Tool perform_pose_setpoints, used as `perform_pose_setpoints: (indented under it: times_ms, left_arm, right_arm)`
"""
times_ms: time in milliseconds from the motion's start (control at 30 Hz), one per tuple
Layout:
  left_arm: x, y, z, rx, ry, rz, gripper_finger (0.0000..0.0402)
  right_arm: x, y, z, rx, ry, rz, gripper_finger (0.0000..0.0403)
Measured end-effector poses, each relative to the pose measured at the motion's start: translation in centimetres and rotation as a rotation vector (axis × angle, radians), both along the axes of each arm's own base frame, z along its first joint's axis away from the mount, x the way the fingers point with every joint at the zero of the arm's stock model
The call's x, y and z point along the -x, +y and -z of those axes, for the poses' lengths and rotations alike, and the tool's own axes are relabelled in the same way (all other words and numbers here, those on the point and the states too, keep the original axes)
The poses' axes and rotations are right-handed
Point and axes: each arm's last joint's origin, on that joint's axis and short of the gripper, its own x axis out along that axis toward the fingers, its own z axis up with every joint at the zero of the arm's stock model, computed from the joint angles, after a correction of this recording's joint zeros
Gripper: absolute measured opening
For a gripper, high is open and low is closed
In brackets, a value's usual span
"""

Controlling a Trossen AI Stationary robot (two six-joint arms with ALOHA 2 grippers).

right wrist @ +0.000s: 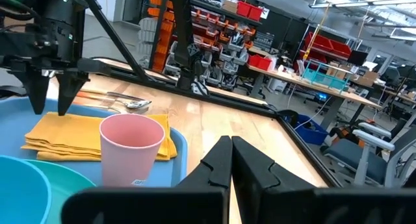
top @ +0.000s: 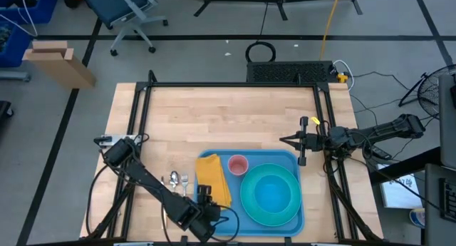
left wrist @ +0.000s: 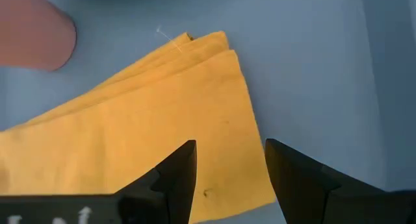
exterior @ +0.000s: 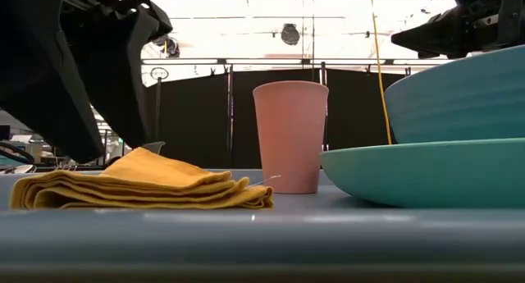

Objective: Set up tray
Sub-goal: Put the yellow napkin on the blue serving tray

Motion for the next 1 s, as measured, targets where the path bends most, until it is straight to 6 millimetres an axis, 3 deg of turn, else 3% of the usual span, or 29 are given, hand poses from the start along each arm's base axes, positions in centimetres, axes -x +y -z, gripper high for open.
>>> perform_pose_setpoints:
  times_ms: [233, 500, 700, 800, 1000]
  left_arm:
    - [-0.4, -0.1, 0.5, 0.009, 0.0, 0.032, 0.0186]
    - [-1.1, -0.3, 3.4, 0.014, 0.069, 0.031, 0.0186]
    - [-1.1, -0.1, 3.4, 0.009, 0.09, 0.019, 0.0184]
    - [-1.0, -0.1, 3.3, 0.005, 0.113, 0.027, 0.0151]
    - [-1.2, -0.1, 3.4, 0.009, 0.12, 0.084, 0.0016]
  right_arm:
    - [0.0, 0.0, 0.0, -0.008, 0.001, 0.0, 0.0]
    - [0.0, 0.0, 0.0, -0.007, 0.004, 0.002, 0.0]
    - [0.0, 0.0, 0.0, -0.01, 0.004, 0.003, 0.0]
    - [0.0, 0.0, 0.0, -0.01, 0.004, 0.003, 0.0]
    - [0.0, 0.0, 0.0, -0.013, 0.004, 0.003, 0.0]
